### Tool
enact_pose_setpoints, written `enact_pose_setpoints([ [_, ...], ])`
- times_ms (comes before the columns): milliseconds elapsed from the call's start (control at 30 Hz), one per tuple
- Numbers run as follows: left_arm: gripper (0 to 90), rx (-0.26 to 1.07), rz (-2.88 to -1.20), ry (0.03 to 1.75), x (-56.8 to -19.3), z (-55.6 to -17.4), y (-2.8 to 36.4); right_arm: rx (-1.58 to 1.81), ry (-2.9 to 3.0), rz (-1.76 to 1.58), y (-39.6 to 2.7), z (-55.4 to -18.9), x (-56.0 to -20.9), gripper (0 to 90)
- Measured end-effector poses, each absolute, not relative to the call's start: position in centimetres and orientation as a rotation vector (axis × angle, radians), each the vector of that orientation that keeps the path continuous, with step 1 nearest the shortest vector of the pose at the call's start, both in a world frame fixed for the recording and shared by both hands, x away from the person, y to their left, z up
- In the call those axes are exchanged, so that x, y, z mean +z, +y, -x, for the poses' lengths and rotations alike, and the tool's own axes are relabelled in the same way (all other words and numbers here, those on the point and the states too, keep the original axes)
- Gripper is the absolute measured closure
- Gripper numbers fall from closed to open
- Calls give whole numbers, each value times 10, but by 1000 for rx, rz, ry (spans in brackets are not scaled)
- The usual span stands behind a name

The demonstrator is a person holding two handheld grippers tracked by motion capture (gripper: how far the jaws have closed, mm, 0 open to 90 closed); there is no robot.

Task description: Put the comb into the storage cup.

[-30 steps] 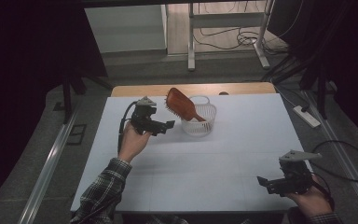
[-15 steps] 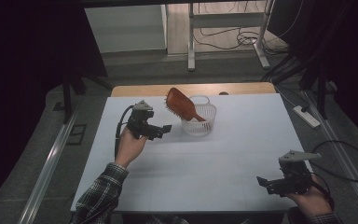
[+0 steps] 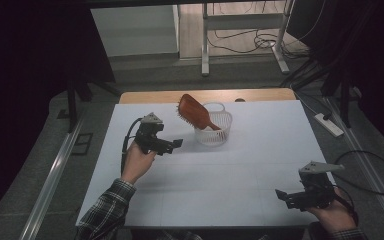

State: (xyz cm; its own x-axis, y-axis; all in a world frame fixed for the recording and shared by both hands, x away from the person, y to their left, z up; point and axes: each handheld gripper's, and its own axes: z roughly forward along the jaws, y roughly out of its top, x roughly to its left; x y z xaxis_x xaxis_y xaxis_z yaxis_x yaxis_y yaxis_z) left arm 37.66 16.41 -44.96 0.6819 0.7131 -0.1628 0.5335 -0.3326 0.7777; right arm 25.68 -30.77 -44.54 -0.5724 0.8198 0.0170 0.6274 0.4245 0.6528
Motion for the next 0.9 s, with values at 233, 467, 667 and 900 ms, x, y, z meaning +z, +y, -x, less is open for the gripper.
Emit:
enact_pose_setpoints([
  [233, 0, 256, -2017, 971, -450, -367, 171, 893, 2381, -1246, -307, -257, -445, 0],
  [467, 0, 256, -2014, 981, -450, -358, 177, 891, 2381, -1241, -307, -257, -445, 0],
  [667, 0, 261, -2010, 981, -451, -351, 181, 889, 2382, -1240, -307, -257, -445, 0],
  [900, 0, 270, -2007, 983, -450, -344, 184, 888, 2379, -1242, -307, -257, -445, 0],
])
